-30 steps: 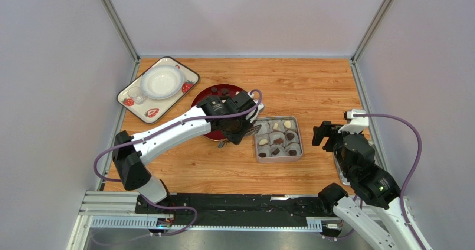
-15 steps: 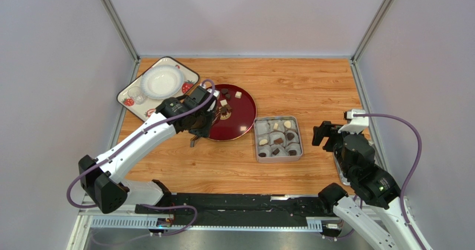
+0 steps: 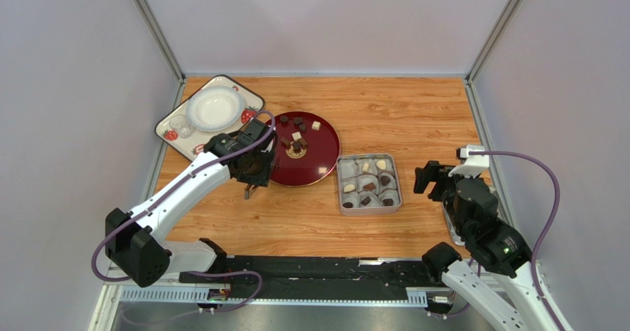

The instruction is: Pack the chocolate

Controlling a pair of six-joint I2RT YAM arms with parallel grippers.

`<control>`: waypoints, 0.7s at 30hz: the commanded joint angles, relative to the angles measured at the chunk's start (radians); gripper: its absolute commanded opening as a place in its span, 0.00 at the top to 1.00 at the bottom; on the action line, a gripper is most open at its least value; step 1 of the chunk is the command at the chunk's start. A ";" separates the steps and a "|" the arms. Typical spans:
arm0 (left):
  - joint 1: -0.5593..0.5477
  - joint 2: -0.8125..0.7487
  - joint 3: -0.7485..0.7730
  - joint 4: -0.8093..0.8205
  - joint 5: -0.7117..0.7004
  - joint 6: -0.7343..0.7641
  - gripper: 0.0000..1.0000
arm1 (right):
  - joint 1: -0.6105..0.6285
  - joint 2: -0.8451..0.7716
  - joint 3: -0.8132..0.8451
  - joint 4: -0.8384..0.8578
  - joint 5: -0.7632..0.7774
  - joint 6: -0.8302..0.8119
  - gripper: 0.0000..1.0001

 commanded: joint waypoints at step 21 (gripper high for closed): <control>0.018 0.088 -0.032 0.072 0.015 -0.024 0.60 | -0.002 -0.012 0.002 0.045 -0.003 -0.014 0.20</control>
